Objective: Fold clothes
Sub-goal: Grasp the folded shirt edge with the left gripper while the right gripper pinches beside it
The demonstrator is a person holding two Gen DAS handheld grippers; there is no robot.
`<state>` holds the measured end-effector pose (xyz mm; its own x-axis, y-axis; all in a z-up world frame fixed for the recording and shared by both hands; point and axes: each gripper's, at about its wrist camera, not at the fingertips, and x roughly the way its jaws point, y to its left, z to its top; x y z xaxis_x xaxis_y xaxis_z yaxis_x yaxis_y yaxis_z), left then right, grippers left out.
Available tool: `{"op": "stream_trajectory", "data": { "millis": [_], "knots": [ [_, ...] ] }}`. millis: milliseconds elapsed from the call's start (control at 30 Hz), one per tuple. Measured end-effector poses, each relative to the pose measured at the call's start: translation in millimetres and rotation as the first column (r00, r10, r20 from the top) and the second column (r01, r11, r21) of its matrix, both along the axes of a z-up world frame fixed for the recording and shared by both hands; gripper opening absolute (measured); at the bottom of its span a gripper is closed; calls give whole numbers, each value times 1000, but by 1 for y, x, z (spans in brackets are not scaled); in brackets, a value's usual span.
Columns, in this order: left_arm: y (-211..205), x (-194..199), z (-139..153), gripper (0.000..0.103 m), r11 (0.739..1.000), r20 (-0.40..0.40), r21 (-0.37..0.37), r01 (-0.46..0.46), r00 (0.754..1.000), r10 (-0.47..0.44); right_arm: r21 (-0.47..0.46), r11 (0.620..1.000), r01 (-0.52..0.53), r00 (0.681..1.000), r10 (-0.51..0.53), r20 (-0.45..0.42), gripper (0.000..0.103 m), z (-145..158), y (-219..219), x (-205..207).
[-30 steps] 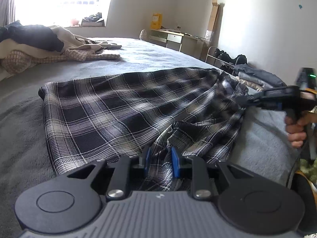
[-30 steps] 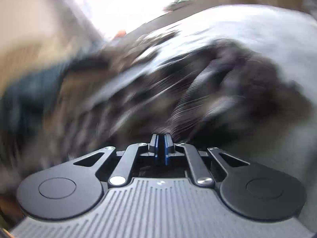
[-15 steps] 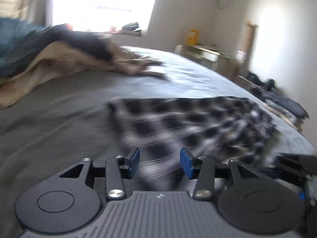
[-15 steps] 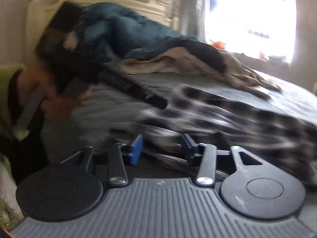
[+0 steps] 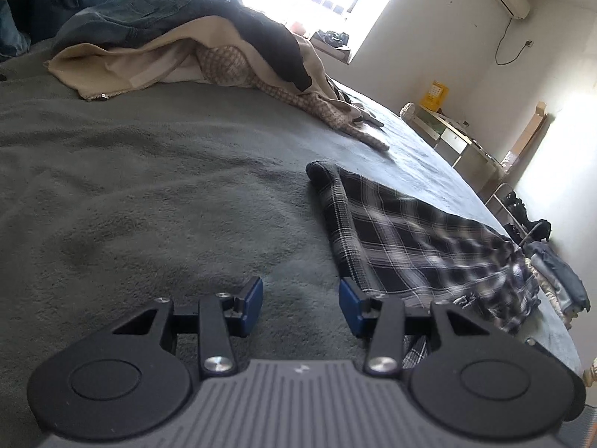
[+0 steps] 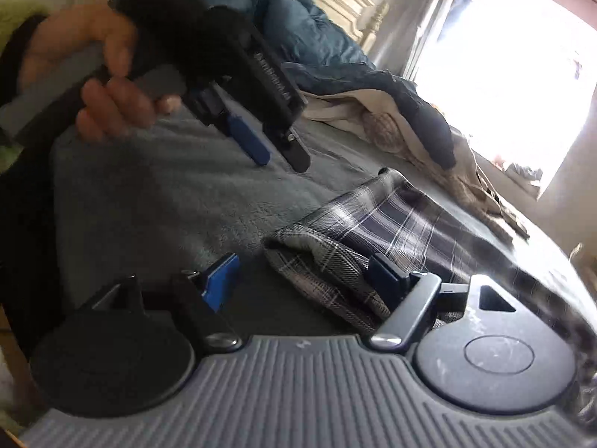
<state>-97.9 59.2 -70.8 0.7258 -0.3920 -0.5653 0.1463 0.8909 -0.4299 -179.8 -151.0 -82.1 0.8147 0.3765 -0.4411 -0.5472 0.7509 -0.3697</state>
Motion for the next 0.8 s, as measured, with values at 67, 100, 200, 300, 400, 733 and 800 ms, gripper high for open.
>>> {"op": "stream_trajectory", "data": {
  "millis": [67, 100, 200, 300, 400, 733, 800],
  "knots": [
    [-1, 4, -2, 46, 1000, -4, -4, 3, 1000, -3, 33, 999, 35, 999, -35, -17, 60, 2, -2, 8],
    [-3, 6, -2, 46, 1000, -4, -2, 5, 1000, -5, 52, 998, 48, 999, -47, -26, 58, 2, -2, 12],
    [-8, 10, -2, 46, 1000, -5, 4, 12, 1000, -12, 100, 993, 69, 997, -65, -41, 50, 3, -3, 19],
    [-14, 14, -3, 46, 1000, -9, 8, 15, 1000, -15, 129, 988, 86, 995, -80, -56, 39, 1, -4, 25],
    [-19, 20, -4, 46, 1000, -15, 8, 16, 1000, -16, 147, 981, 127, 991, -120, -55, 17, -3, -5, 21],
    [-36, 96, -6, 46, 999, -66, -38, 13, 998, -16, 187, 973, 133, 991, -124, -58, 14, -9, -11, 22],
    [-39, 117, -9, 46, 999, -82, -47, 11, 997, -15, 193, 972, 130, 991, -121, -59, 14, -8, -12, 21]
  ]
}}
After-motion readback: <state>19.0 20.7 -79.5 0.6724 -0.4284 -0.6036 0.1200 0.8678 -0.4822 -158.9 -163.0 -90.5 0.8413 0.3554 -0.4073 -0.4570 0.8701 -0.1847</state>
